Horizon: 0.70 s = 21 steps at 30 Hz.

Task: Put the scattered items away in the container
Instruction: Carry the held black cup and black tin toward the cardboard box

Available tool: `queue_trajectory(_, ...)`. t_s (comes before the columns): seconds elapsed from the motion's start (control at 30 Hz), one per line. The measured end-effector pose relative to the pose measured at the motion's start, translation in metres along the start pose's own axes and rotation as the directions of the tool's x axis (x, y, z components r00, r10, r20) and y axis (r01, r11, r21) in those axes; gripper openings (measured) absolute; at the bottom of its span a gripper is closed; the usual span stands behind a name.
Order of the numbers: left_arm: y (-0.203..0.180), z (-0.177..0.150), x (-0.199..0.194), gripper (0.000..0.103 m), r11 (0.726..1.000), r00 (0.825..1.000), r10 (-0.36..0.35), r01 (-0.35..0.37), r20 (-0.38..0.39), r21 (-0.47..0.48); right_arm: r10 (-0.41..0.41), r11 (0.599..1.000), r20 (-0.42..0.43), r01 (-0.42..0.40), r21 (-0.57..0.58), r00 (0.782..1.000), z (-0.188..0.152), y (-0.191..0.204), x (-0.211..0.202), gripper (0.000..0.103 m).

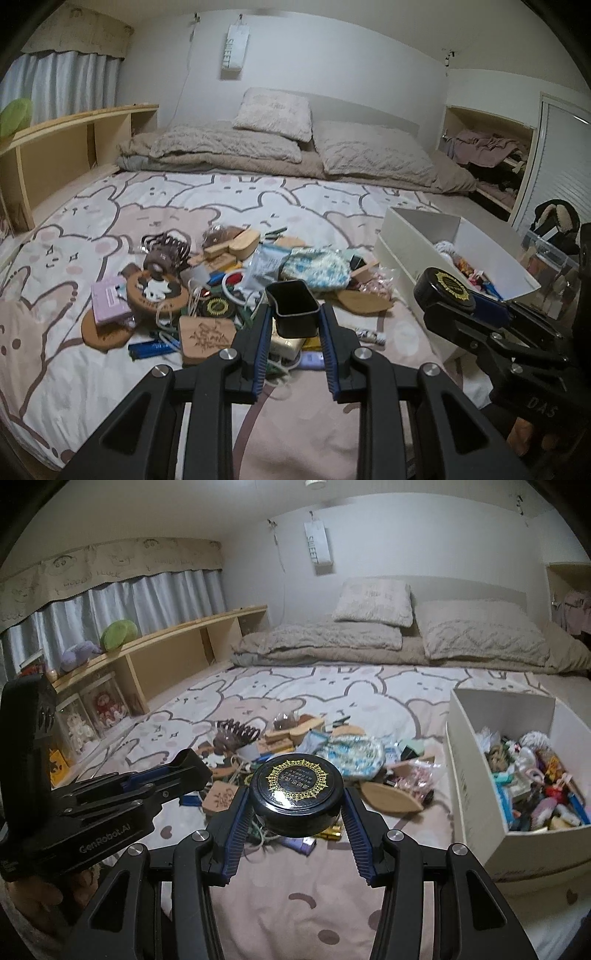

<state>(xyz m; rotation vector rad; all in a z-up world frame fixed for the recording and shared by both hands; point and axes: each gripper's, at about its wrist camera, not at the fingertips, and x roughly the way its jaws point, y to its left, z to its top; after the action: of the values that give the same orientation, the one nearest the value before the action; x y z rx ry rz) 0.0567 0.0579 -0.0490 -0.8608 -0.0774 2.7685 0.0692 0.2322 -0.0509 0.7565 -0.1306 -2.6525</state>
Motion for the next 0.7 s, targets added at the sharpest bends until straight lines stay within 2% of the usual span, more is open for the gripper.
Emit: queue_trajectory(0.7,-0.045,0.05,-0.022,0.026,0.995,0.991,-0.088,0.084,0.102,0.046,-0.078,0.996,0.124,0.084,-0.038,0.989,0.044,-0.026,-0.05,0.05)
